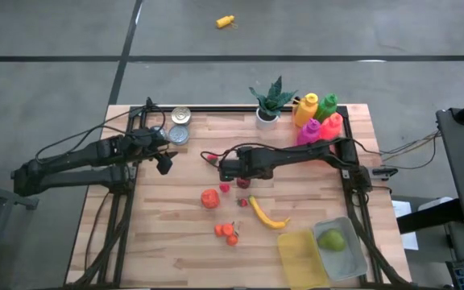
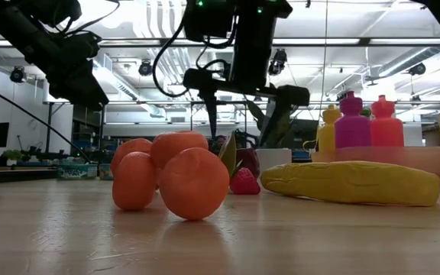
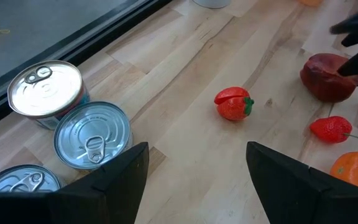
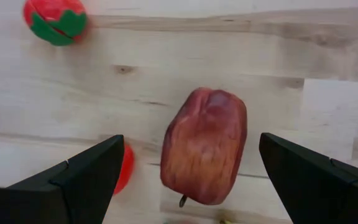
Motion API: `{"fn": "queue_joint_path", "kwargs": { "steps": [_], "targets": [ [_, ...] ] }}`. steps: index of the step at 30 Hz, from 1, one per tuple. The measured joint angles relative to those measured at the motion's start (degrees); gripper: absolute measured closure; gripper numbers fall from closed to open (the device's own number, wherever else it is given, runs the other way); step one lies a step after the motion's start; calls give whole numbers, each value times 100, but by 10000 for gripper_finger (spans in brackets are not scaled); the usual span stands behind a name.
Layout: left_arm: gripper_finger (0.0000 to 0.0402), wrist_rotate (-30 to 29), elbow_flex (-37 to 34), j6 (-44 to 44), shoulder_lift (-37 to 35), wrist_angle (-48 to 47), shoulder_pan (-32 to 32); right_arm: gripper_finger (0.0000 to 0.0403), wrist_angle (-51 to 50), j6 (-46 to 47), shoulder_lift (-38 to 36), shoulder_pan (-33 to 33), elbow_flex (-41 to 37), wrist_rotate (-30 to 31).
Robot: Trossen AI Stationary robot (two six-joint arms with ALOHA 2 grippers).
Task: Pick & Place Food Item
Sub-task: Put the red apple into the gray bin
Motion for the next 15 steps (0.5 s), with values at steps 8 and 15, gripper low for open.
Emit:
{"fn": "queue_joint_path", "kwargs": {
  "steps": [8, 15],
  "targets": [
    [126, -1, 1, 0, 0, 0, 1, 33, -77, 152, 170, 0, -67, -28],
    [126, 1, 1, 0, 1, 0, -1, 33, 69, 153, 306, 0, -133, -90]
  ]
}}
